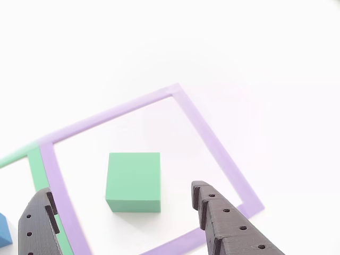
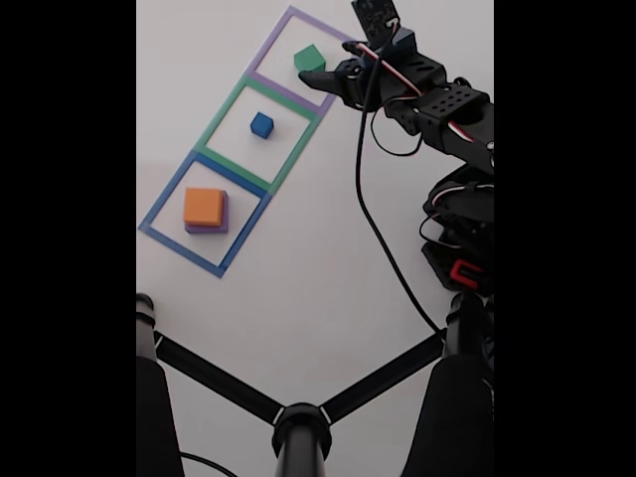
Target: Tower of hanoi
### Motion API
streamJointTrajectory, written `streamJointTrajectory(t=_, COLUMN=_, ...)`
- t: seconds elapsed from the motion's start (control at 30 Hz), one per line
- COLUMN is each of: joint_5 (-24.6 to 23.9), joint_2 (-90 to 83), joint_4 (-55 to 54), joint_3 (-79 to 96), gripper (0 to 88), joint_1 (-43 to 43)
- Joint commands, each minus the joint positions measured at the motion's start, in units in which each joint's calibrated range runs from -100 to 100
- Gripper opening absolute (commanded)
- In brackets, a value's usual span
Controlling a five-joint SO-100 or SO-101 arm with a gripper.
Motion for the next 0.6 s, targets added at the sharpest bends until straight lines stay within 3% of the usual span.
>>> streamJointTrajectory(t=0.0, joint_5=0.00, joint_2=7.29, joint_4=-13.42, joint_3=0.60, gripper=28.9, joint_1=-1.31)
streamJointTrajectory(t=0.57, joint_5=0.00, joint_2=36.30, joint_4=-38.43, joint_3=-5.12, gripper=28.2, joint_1=-0.85)
